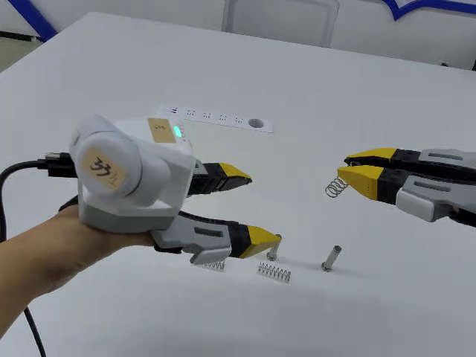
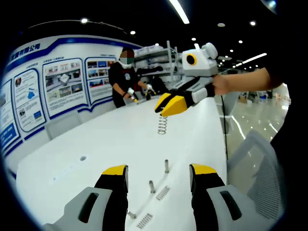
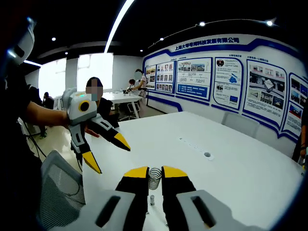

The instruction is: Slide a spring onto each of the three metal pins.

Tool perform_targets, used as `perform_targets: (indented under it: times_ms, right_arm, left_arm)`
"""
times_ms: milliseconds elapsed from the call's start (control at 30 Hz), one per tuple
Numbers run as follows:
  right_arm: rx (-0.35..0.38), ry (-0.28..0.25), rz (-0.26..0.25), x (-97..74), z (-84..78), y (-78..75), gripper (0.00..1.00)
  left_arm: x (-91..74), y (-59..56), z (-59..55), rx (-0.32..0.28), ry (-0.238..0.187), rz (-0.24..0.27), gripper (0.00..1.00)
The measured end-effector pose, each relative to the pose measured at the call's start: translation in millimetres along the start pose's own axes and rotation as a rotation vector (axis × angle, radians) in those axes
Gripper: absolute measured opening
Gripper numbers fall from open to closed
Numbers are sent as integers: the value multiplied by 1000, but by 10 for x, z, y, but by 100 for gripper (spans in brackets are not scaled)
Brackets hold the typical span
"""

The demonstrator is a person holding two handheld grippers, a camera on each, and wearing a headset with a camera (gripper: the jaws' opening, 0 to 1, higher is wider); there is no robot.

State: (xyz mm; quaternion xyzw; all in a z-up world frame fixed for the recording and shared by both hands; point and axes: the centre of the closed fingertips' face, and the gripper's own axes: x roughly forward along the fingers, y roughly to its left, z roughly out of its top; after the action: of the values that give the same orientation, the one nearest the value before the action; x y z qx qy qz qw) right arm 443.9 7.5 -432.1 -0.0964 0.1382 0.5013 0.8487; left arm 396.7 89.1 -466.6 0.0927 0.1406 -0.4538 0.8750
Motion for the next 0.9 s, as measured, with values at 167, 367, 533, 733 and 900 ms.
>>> perform_targets:
  times_ms: [167,367,533,733,900]
  right_arm:
    - [23,38,-38,18,-204,-129,10]
    - [42,98,-82,53,-487,-263,10]
    - [50,142,-111,77,-693,-330,10]
    - [53,181,-125,143,-869,-367,10]
    - [85,225,-120,198,-1078,-360,10]
  left_arm:
    - [-77,82,-20,53,-13,34,70]
    - [-180,185,-113,13,-15,67,88]
    - [-255,255,-218,-19,8,85,96]
    - [-337,330,-231,-75,-10,106,100]
    - [-375,377,-204,-91,-15,112,100]
